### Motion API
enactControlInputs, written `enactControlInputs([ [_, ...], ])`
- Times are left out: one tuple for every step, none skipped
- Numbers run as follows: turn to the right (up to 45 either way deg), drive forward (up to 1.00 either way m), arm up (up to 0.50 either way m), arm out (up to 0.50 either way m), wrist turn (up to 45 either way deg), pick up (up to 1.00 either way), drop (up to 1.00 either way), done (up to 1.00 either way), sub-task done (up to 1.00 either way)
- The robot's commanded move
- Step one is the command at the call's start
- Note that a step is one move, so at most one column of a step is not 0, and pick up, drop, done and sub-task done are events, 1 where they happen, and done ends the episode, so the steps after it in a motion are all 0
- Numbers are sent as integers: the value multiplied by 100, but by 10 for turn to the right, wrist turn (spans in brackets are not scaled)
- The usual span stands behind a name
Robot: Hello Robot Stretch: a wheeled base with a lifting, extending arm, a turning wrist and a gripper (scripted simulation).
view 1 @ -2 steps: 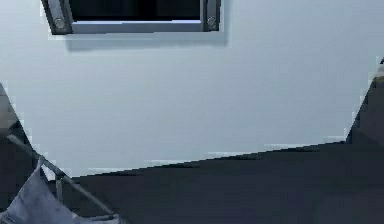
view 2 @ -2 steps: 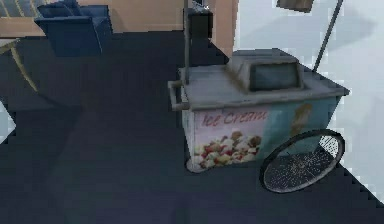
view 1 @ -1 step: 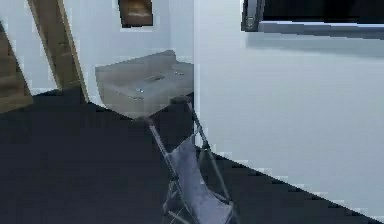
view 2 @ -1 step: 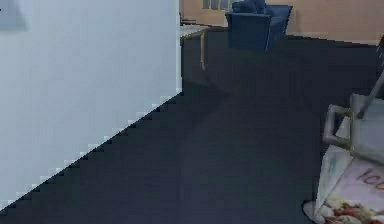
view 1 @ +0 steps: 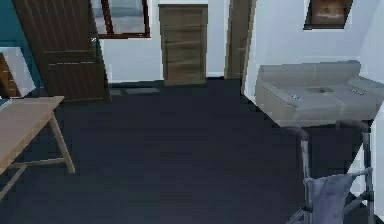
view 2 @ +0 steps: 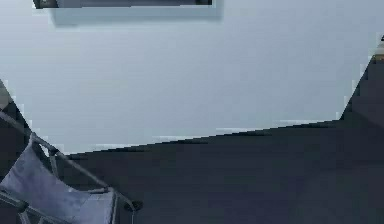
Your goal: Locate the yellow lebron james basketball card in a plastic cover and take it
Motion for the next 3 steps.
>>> enactControlInputs([
  [-150,0,0,0,0,0,0,0,0],
  [0,100,0,0,0,0,0,0,0],
  [0,100,0,0,0,0,0,0,0],
])
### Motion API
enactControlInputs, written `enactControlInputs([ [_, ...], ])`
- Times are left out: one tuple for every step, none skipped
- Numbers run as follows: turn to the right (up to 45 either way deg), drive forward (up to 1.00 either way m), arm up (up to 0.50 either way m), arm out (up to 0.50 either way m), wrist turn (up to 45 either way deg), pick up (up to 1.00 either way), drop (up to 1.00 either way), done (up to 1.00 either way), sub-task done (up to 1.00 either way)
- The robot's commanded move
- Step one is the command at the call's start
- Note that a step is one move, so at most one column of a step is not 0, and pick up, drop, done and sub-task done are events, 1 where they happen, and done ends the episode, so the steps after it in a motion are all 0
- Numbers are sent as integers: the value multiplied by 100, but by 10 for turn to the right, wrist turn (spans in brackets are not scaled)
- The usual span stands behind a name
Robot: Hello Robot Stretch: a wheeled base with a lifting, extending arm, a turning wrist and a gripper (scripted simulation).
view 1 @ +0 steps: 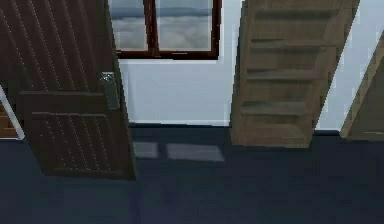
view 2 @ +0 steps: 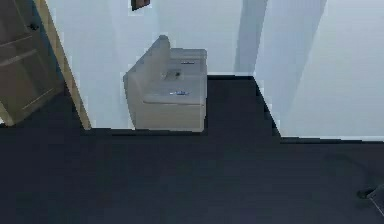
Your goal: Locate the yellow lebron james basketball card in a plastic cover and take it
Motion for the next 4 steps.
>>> enactControlInputs([
  [0,20,0,0,0,0,0,0,0],
  [-450,0,0,0,0,0,0,0,0],
  [-30,0,0,0,0,0,0,0,0],
  [0,45,0,0,0,0,0,0,0],
])
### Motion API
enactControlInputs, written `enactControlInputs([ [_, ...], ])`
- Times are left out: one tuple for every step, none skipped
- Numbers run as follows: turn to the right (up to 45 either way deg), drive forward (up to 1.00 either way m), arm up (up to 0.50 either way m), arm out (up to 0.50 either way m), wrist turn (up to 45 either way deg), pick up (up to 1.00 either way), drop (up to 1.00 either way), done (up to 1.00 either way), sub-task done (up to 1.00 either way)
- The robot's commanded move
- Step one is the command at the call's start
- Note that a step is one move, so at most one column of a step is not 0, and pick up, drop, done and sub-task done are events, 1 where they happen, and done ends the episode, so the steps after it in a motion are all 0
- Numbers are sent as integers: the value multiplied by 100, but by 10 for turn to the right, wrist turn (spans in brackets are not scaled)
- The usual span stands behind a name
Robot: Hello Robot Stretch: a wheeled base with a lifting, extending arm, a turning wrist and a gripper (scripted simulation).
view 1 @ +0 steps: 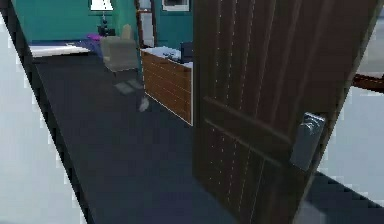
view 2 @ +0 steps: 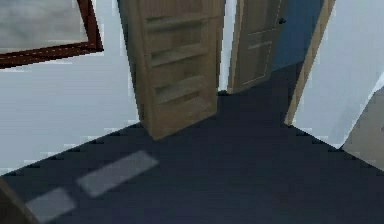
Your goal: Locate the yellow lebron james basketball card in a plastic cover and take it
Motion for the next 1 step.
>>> enactControlInputs([
  [-30,0,0,0,0,0,0,0,0],
])
